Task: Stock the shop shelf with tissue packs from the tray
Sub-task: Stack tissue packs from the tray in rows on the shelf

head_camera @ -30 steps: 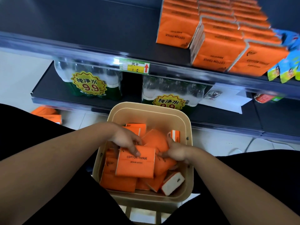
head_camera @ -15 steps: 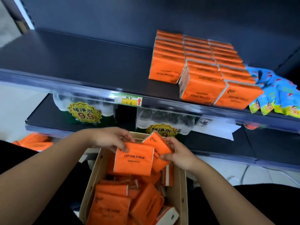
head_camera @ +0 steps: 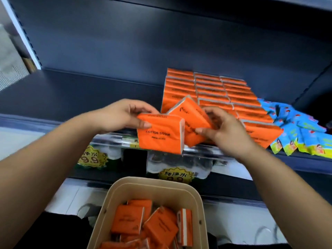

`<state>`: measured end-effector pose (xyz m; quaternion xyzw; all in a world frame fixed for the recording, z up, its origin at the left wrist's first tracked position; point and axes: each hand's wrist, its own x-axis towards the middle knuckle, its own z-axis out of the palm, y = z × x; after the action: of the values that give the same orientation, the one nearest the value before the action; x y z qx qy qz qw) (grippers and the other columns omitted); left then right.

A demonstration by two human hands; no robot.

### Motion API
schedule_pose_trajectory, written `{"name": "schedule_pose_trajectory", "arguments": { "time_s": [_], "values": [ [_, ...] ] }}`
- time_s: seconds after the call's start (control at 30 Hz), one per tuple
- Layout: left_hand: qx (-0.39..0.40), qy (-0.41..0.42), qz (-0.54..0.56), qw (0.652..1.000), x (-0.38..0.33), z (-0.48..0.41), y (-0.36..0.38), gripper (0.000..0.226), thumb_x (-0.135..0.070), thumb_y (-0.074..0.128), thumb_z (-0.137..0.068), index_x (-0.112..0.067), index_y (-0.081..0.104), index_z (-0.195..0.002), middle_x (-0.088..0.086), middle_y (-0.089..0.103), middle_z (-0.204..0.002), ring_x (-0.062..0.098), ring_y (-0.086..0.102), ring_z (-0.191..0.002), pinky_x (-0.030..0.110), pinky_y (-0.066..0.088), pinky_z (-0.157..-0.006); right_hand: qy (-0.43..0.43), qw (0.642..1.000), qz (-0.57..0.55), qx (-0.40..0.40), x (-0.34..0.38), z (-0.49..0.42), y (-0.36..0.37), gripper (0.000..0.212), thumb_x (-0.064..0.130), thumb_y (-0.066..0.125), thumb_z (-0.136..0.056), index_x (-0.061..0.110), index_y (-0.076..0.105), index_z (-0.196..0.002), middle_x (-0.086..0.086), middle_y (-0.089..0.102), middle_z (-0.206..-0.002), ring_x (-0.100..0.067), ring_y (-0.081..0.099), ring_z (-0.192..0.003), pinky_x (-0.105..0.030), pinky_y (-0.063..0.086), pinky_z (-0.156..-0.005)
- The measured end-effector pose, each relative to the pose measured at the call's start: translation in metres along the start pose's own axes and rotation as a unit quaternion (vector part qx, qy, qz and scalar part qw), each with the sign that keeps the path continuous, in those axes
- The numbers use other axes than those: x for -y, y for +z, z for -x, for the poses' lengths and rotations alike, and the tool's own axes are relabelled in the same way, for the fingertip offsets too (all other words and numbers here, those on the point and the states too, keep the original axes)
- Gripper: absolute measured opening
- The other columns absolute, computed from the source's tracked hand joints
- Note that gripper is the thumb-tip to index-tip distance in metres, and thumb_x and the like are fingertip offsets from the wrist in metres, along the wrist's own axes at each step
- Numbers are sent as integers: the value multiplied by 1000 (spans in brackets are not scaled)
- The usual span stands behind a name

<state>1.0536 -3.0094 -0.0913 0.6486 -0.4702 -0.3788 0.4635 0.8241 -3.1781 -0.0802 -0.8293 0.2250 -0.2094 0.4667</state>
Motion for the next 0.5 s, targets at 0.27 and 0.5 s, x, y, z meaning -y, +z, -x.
{"name": "schedule_pose_trajectory", "arguments": {
  "time_s": [0.27,0.5],
  "values": [
    [-34,11,-11,999,-10,-59,1,34,6,66,-82,-15,65,-108,6,65,-101,18,63,-92,38,55,-90,-11,992,13,-127,17,-25,-41,39,7,74,-82,20,60,-115,-3,66,-109,-16,67,-89,-43,59,-77],
    [-112,-15,-36,993,12,-77,7,33,-1,71,-81,-16,66,-111,7,69,-106,20,67,-99,29,56,-85,12,981,-137,-139,33,-19,-46,36,-1,65,-88,13,55,-119,-12,63,-117,-18,69,-84,-29,60,-59]
  ]
}}
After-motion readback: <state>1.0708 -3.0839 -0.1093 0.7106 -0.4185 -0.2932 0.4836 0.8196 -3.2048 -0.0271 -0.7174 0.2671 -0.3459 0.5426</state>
